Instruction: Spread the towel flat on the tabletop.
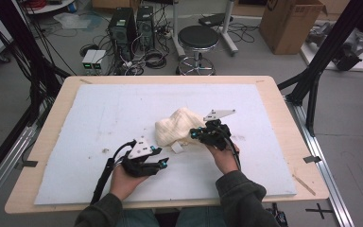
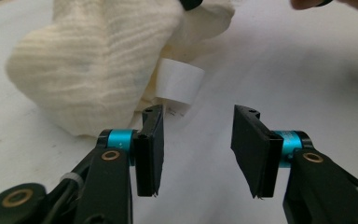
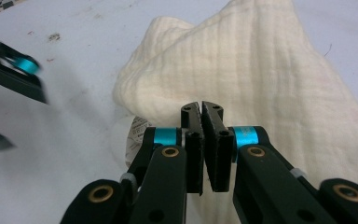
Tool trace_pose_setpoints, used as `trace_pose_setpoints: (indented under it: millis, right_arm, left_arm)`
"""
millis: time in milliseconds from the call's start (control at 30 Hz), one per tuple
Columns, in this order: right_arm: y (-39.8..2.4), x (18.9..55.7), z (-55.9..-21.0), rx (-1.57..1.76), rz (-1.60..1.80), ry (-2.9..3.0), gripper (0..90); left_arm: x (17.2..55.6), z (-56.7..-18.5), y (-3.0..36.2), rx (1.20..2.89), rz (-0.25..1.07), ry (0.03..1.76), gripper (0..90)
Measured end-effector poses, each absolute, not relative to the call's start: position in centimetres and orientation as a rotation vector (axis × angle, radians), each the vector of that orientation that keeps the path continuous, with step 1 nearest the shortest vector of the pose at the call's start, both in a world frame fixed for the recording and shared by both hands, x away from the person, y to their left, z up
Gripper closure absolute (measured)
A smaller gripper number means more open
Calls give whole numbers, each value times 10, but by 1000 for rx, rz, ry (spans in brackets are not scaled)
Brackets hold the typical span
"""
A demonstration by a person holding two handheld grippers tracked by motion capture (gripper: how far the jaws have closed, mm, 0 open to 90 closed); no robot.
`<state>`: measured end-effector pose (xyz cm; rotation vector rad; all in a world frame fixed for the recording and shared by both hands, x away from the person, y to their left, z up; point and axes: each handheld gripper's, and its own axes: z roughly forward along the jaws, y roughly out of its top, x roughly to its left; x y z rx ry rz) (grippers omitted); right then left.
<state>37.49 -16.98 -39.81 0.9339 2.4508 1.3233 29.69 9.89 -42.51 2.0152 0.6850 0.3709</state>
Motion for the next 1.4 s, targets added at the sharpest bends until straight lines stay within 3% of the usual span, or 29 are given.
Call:
trace_pose_setpoints:
  millis: [200,367,467,600,867,933,967,1033,1267,1333,1367,1400]
  right_arm:
    - [-171,377,-399,930,1340,2462,873]
    - [-169,378,-401,916,1339,2481,872]
    - [-169,377,-401,903,1333,2492,872]
    - [-171,375,-401,888,1325,2505,872]
    - [-176,369,-397,865,1332,2504,872]
    - [-176,369,-396,864,1335,2502,872]
    - [-177,368,-396,868,1335,2496,872]
    - [-177,368,-396,867,1331,2500,872]
    - [-175,368,-397,862,1327,2510,870]
    - [-174,367,-397,860,1321,2513,864]
    - [-177,367,-396,851,1335,2509,835]
    - [-179,367,-395,839,1345,2502,815]
  left_arm:
    - [324,-432,76,2087,318,720,579]
    - [339,-436,64,2123,352,770,595]
    - [347,-436,57,2160,389,778,679]
    - [349,-437,57,2179,398,766,875]
    - [338,-423,68,2162,407,688,888]
    - [338,-423,69,2161,413,699,881]
    - [339,-425,68,2150,406,745,667]
    - [339,-426,66,2140,412,760,534]
    - [344,-433,57,2139,396,786,488]
    - [344,-435,54,2154,427,781,571]
    - [343,-436,54,2167,424,763,777]
    - [343,-436,54,2173,429,755,804]
